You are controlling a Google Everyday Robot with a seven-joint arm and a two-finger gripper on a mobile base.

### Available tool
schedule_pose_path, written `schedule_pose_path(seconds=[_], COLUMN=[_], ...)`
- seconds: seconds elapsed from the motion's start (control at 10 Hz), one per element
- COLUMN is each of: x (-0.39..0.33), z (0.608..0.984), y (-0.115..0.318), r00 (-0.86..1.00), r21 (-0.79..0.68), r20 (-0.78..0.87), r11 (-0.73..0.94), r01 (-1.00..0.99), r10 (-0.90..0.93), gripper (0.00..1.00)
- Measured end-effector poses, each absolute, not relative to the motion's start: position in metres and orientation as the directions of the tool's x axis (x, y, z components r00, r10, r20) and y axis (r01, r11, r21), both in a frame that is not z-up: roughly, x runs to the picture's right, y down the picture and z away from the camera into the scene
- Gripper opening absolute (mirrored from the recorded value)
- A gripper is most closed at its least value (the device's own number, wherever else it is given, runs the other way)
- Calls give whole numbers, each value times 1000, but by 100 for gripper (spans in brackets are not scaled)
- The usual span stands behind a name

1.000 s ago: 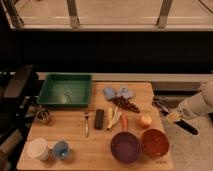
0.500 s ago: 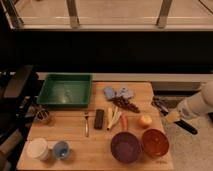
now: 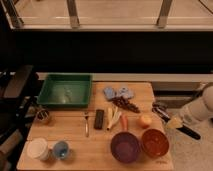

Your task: Wipe red bowl with brush

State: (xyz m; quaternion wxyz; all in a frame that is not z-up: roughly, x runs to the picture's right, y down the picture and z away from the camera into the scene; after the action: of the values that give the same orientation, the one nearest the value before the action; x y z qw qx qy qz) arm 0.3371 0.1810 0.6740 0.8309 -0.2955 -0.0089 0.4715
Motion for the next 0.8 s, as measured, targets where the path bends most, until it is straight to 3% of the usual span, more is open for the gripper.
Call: schedule_pose_path(seconds=[0.8], x=[334], z=[631], y=[258], r00=[718], r21=[-643], r20=[-208], r11=[460], r01=[-612], r10=[664], gripper=[0])
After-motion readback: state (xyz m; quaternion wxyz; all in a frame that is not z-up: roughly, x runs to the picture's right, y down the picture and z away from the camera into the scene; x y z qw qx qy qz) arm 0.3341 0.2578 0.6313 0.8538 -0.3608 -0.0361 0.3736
